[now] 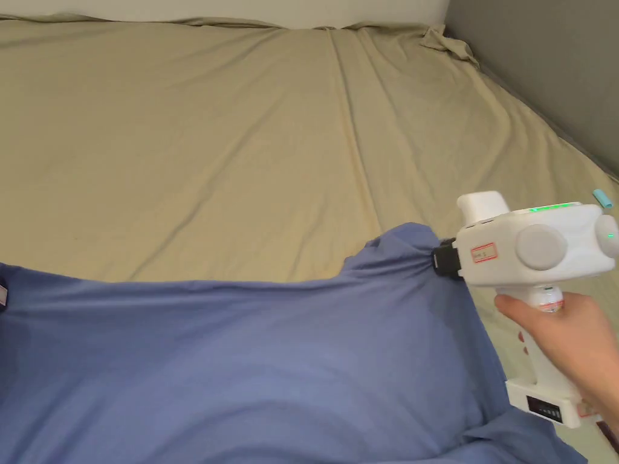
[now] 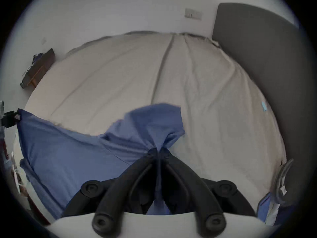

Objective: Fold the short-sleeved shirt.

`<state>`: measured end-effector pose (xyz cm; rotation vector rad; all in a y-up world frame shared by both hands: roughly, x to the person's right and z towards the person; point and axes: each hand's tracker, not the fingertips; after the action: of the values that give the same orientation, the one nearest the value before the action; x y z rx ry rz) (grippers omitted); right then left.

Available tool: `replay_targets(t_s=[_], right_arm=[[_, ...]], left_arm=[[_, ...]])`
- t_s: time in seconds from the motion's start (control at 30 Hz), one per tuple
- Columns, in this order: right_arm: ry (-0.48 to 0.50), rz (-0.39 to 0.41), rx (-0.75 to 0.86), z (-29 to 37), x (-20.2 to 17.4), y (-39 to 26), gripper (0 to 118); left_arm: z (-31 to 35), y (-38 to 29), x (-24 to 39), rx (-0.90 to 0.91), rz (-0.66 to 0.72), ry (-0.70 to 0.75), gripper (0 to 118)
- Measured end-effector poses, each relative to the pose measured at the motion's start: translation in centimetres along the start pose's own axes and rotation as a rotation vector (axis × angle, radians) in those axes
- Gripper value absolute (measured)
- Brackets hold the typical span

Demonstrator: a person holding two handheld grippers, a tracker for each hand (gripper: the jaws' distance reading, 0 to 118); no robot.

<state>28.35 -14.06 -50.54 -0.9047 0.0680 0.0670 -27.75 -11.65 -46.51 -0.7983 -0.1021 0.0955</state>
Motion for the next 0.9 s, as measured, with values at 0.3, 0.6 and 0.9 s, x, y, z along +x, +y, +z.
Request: replay_targets(t_s=[0.3, 0.6, 0.9], right_arm=[[0.014, 0.055, 0.2, 14.2, -2.4, -9.3, 5], [0.019, -0.052, 0.052, 14.9, -2.5, -23.0, 5], [0.023, -0.086, -0.01, 12.8, -2.0, -23.7, 5]], left_arm=[[10.4, -7.8, 0.1, 0.053, 0.001, 0.048, 4], [8.8, -19.0, -1.6, -0.181, 0.018, 0.131, 4], [7.5, -19.9, -1.2, -0.255, 0.023, 0.16, 4]])
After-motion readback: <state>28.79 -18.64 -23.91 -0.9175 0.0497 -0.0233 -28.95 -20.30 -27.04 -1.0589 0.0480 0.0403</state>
